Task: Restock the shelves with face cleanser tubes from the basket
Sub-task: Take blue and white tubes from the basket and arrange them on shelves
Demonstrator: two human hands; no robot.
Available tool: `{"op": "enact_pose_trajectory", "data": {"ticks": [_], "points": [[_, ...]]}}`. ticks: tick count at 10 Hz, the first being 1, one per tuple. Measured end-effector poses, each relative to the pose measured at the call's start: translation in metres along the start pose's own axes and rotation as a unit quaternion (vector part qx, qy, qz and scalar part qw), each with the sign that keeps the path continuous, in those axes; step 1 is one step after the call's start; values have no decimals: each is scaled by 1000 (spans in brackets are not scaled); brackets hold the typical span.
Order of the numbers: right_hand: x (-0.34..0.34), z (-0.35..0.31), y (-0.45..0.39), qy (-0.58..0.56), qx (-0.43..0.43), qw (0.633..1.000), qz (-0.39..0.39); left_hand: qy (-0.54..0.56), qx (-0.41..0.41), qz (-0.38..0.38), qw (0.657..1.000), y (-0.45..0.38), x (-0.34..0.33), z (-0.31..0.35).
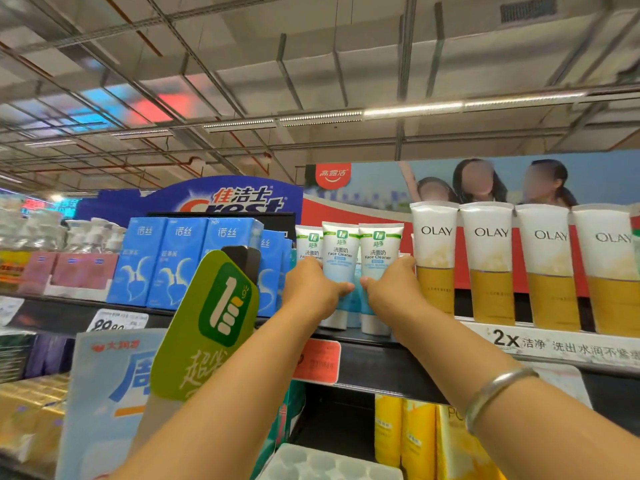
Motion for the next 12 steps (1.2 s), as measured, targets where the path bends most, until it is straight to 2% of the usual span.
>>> {"op": "enact_pose_trajectory", "data": {"ticks": [1, 3, 4, 7, 11, 12], "points": [[-4, 2, -4, 19, -23, 1000, -5, -21, -3, 2, 1000, -2, -1, -1], [-7, -4, 0, 186, 1, 982, 12, -76, -24, 2, 997, 1, 1, 2], [-8, -5, 1, 209, 1, 978, 8, -102, -29, -10, 994, 3, -1, 5], [-7, 2, -3, 150, -42, 988, 6, -107, -14, -44, 993, -1, -7, 3], [-7, 7, -7, 151, -97, 983, 30, -111, -22, -45, 993, -2, -9, 5], [-6, 4, 0, 158, -85, 984, 24, -112, -23, -42, 993, 0, -8, 6]]}}
Point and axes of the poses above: each hand's wrist, its own y-axis away from the middle knuckle, its own x-axis out of the back of the hand, z = x × y, the point moved 9 cm from there along -y, towards the middle knuckle, and after that the axes turned 9 degrees about -x, right-handed, at the moved point
